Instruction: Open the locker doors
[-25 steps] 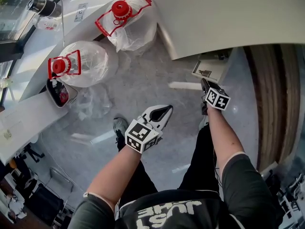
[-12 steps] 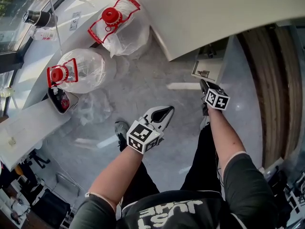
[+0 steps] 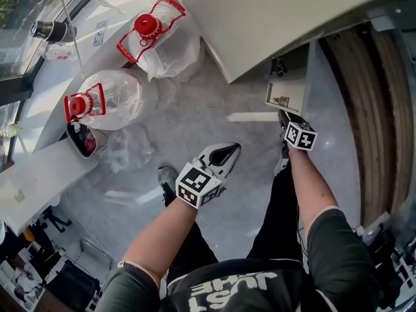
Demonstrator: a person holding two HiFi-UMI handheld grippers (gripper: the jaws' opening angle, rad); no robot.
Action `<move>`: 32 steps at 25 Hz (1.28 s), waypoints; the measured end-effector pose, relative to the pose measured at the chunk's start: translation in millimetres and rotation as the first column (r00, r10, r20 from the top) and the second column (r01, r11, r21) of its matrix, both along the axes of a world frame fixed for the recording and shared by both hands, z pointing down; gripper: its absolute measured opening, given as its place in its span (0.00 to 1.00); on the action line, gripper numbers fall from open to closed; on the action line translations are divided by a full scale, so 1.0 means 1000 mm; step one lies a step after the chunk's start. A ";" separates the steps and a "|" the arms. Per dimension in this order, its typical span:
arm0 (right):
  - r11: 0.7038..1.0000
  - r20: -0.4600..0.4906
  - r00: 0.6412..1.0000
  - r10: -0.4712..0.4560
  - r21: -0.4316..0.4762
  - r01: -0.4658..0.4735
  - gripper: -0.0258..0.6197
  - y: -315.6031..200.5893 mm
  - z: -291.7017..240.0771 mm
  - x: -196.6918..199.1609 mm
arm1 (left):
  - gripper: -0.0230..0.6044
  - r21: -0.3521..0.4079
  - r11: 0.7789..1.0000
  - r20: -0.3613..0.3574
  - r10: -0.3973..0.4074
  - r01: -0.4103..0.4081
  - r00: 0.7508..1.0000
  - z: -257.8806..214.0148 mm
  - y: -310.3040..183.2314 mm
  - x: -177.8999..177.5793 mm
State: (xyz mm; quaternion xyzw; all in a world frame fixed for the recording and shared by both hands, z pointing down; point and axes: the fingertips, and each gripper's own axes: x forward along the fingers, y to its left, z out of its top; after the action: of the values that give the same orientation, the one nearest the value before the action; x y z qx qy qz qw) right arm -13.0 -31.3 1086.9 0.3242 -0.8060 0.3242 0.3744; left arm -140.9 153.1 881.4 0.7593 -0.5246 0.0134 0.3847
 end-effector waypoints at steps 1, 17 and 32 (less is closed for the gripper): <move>1.000 -0.003 1.000 0.001 0.001 -0.001 0.31 0.000 0.000 0.002 | 0.05 -0.001 1.000 -0.002 -0.002 0.002 1.000 0.000 0.001 0.001; 1.000 -0.015 1.000 -0.009 -0.002 0.008 0.30 -0.006 0.003 0.019 | 0.05 -0.015 0.997 0.007 0.075 -0.075 0.997 -0.006 -0.013 0.028; 0.996 -0.099 0.993 -0.068 0.058 0.074 0.26 -0.041 0.004 0.077 | 0.05 -0.023 0.984 0.023 0.177 -0.176 0.984 -0.007 -0.048 0.065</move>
State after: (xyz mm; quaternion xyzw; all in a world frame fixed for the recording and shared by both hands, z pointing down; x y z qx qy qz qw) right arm 64.5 -72.6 1091.3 0.3221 -0.8074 0.2695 0.4143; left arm -76.1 105.2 874.0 0.7986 -0.4600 0.0625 0.3831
